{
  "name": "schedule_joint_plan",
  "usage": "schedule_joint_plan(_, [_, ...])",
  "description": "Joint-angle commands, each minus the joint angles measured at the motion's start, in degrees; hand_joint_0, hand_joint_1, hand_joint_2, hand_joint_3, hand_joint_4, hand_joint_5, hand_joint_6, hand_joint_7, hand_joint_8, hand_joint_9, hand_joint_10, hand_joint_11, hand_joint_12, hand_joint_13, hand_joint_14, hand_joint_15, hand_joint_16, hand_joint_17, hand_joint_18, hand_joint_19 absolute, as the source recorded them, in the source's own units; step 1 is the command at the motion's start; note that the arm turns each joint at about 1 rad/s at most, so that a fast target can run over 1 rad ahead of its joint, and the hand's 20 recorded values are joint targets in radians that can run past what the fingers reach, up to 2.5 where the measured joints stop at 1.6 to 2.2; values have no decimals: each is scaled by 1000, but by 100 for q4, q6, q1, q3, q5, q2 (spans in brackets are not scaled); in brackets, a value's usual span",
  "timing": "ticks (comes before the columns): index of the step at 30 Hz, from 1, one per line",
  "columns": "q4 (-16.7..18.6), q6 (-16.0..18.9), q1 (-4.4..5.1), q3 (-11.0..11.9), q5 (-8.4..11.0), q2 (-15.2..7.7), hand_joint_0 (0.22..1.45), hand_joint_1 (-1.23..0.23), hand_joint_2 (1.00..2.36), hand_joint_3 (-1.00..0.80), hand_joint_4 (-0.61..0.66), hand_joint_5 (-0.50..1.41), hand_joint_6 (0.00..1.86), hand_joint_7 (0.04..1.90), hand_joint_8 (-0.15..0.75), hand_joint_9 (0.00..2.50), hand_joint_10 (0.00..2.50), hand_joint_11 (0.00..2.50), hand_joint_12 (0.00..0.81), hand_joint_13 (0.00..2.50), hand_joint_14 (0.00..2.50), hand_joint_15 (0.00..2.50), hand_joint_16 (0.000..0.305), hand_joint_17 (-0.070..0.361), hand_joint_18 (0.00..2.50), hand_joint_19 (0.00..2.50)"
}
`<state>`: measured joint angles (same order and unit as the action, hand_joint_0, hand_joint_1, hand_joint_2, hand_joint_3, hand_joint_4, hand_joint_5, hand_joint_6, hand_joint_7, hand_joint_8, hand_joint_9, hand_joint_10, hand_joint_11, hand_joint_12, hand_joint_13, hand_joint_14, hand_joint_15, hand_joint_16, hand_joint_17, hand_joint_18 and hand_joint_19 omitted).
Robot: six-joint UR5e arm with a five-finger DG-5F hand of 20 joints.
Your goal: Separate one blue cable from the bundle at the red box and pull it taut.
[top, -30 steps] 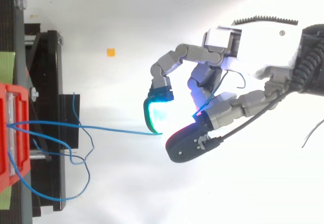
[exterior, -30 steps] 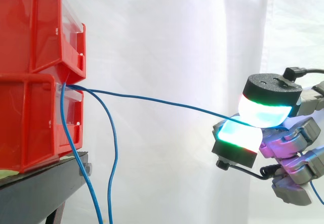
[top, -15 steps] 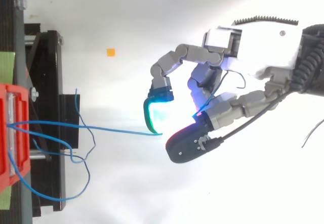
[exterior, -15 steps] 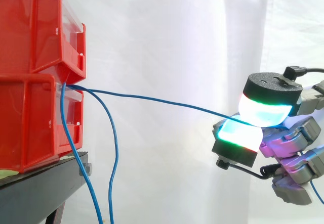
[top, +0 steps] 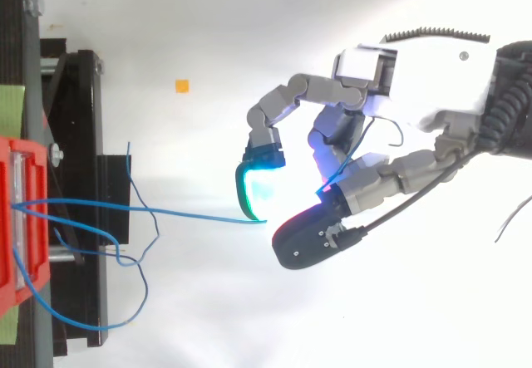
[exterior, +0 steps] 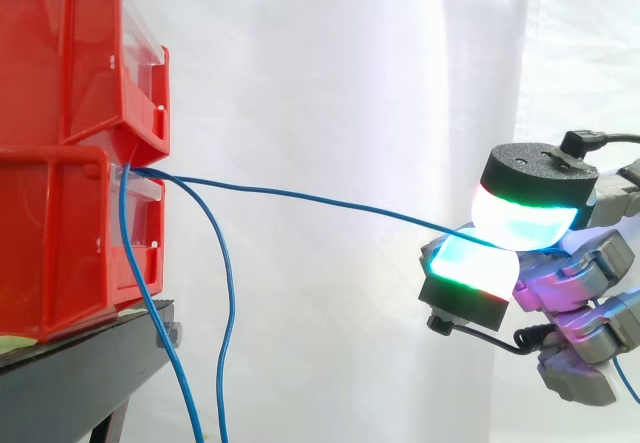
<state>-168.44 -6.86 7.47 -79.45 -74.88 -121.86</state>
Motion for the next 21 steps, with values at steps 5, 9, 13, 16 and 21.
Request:
schedule_joint_plan(5, [-5, 0, -9, 0, 0, 4, 742, -816, 1018, -73, -107, -142, 955, 1331, 351, 1147, 1122, 1733, 404, 1495, 133, 1703, 60, 135, 1080, 949])
schedule_joint_plan(9, [4, 0, -9, 0, 0, -5, 741, -816, 1018, -69, -109, -142, 955, 1332, 351, 1146, 1125, 1730, 405, 1496, 138, 1710, 60, 135, 1079, 952])
schedule_joint_plan(13, [4, 0, -9, 0, 0, -5, 741, -817, 1018, -70, -109, -142, 955, 1330, 349, 1145, 1126, 1726, 406, 1496, 136, 1711, 60, 135, 1080, 948])
schedule_joint_plan(16, [4, 0, -9, 0, 0, -5, 742, -818, 1017, -74, -108, -142, 955, 1332, 350, 1143, 1120, 1752, 410, 1496, 134, 1702, 60, 135, 1080, 949])
schedule_joint_plan(21, [4, 0, -9, 0, 0, -5, 742, -818, 1018, -74, -108, -142, 955, 1333, 352, 1143, 1118, 1751, 405, 1496, 136, 1706, 60, 134, 1081, 951])
